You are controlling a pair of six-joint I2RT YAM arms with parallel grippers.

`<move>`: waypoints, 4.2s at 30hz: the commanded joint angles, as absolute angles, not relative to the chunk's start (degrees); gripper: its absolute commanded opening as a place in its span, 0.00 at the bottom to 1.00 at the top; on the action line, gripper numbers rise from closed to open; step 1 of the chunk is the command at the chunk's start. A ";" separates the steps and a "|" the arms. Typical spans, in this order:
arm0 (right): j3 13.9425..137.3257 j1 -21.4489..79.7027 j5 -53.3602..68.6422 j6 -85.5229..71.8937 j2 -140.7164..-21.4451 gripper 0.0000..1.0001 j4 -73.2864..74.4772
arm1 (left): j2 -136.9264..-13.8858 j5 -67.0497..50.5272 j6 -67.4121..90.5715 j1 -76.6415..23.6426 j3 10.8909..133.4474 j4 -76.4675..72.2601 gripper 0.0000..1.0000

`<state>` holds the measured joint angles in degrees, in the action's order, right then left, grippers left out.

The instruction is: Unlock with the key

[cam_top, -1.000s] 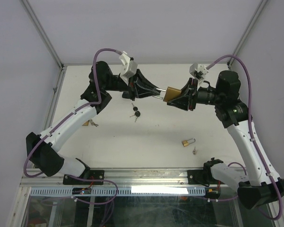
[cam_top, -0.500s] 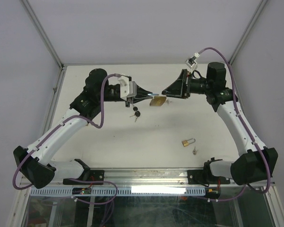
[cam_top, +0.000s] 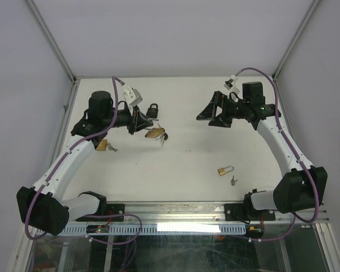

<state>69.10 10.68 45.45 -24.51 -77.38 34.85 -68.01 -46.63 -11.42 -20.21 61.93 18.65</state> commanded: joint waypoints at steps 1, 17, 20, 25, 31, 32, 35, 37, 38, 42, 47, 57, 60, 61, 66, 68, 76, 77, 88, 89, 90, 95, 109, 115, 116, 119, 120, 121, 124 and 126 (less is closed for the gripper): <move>70.08 10.46 41.89 -20.08 -75.83 1.00 37.27 | -61.48 -45.37 -13.91 -17.44 56.99 20.85 0.00; 71.20 10.50 41.31 -17.59 -76.93 1.00 40.06 | -68.39 -65.69 -34.85 -7.50 54.34 55.09 0.00; 71.35 10.55 41.86 -17.67 -77.52 1.00 39.90 | -71.48 -66.07 -31.42 -5.90 54.41 52.03 0.00; 72.25 10.65 41.87 -17.24 -77.86 1.00 40.18 | -84.30 -68.27 -24.37 -3.09 54.64 46.69 0.00; 73.37 10.63 41.26 -15.55 -77.67 1.00 42.10 | -99.11 -67.68 -24.63 2.61 58.16 45.66 0.00; 73.39 10.63 41.18 -15.39 -77.60 1.00 42.24 | -100.65 -66.65 -24.41 3.46 58.86 44.99 0.00; 73.39 10.67 40.81 -15.32 -77.56 1.00 42.36 | -102.92 -60.24 -21.76 4.91 59.83 40.47 0.00; 73.31 10.65 40.61 -15.38 -77.61 1.00 42.28 | -103.75 -58.18 -19.17 5.54 59.93 37.02 0.00; 73.32 10.66 40.61 -15.44 -77.61 1.00 42.23 | -104.18 -57.70 -19.00 5.61 60.25 36.30 0.00; 73.24 10.68 40.54 -15.79 -77.68 1.00 41.82 | -105.62 -55.12 -18.50 5.55 60.60 34.38 0.01; 73.53 10.63 40.61 -16.26 -78.05 1.00 41.76 | -105.45 -53.57 -19.18 6.04 60.49 34.78 0.63; 73.84 10.88 37.59 -17.02 -76.60 1.00 41.93 | -98.03 -16.25 -9.34 -2.93 75.40 24.34 0.99; 73.76 11.11 36.44 -17.40 -76.13 1.00 41.97 | -103.00 -5.47 -8.25 -10.81 83.28 27.85 0.99; 73.67 11.16 36.01 -17.33 -76.04 1.00 42.19 | -104.81 -4.58 -7.15 -12.07 85.57 28.71 0.99; 72.88 11.31 35.04 -16.82 -75.60 1.00 43.75 | -114.28 -1.96 -2.49 -16.25 95.03 30.61 0.99; 72.77 11.25 34.83 -16.65 -75.38 1.00 44.25 | -117.99 -0.38 -1.12 -17.33 97.86 31.10 0.99; 72.23 11.25 34.81 -16.07 -74.83 1.00 44.67 | -125.43 1.84 0.18 -19.58 103.51 29.92 0.99; 72.24 11.27 34.81 -15.88 -74.88 1.00 44.94 | -125.81 1.72 0.31 -19.87 103.86 29.65 0.99; 71.86 11.27 35.16 -14.48 -74.68 1.00 45.74 | -125.99 4.23 -3.58 -20.18 101.67 27.70 0.99; 72.15 11.30 35.45 -14.28 -74.77 1.00 45.83 | -126.26 4.50 -4.75 -20.07 101.35 27.24 0.99; 72.30 11.26 35.67 -14.09 -74.75 1.00 45.92 | -126.56 4.64 -5.94 -19.92 101.19 27.17 0.99; 72.77 11.29 35.49 -12.82 -74.83 1.00 46.79 | -125.64 0.46 -12.93 -18.91 99.51 27.95 0.99; 73.98 11.26 36.30 -11.30 -75.54 1.00 47.58 | -125.68 -10.75 -13.84 -17.51 99.41 30.41 0.25; 74.86 11.26 35.80 -12.06 -74.78 1.00 47.15 | -121.31 -16.13 -5.99 -17.49 97.21 29.84 0.00; 75.29 11.26 35.26 -12.76 -74.53 1.00 46.81 | -119.18 -16.21 -3.04 -17.48 96.61 28.72 0.00; 76.71 11.25 33.41 -17.63 -73.35 0.99 42.96 | -110.13 -18.11 5.50 -17.56 92.66 21.96 0.00; 76.95 11.29 32.86 -20.45 -72.75 0.97 40.14 | -106.59 -19.56 7.75 -17.71 90.65 18.45 0.00; 76.94 11.33 32.91 -25.29 -72.12 0.93 36.38 | -102.72 -21.35 9.90 -17.98 88.38 14.60 0.00; 76.33 13.61 31.05 -36.70 -70.58 0.81 21.39 | -91.88 -22.06 16.85 -20.04 80.28 2.22 0.00; 76.75 18.46 24.70 -39.70 -70.65 0.77 13.26 | -87.17 -20.61 21.35 -22.03 76.53 -2.94 0.00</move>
